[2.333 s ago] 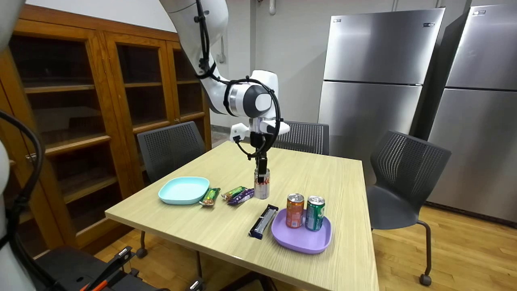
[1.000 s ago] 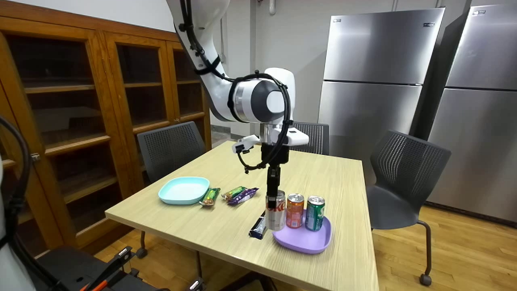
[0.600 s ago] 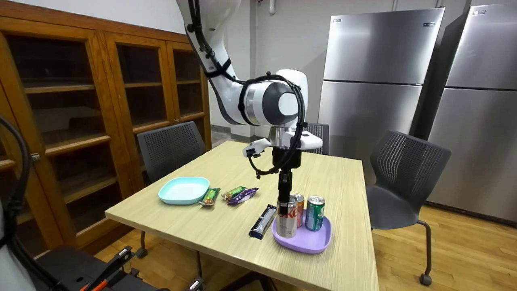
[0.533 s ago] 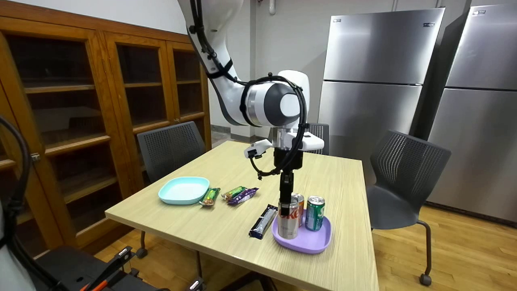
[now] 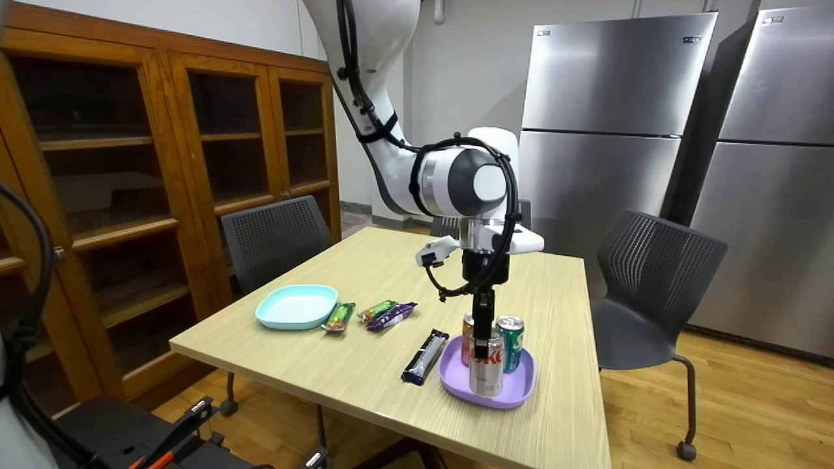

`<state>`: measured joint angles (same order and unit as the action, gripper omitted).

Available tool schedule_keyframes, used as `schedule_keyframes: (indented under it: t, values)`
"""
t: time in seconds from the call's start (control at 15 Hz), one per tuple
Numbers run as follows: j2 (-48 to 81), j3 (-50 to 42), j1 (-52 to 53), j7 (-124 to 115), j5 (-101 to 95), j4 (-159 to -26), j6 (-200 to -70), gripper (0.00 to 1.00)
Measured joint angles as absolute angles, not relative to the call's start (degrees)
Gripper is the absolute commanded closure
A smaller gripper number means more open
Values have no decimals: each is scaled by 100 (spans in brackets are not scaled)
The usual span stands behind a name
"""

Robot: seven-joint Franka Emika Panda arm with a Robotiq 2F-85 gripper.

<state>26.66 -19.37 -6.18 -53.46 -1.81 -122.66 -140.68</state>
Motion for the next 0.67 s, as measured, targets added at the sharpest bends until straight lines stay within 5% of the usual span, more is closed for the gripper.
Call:
schedule_keyframes:
  t: [0.67]
  values:
    - [3211, -1939, -737, -5347, -18, -11714, -14068, 62]
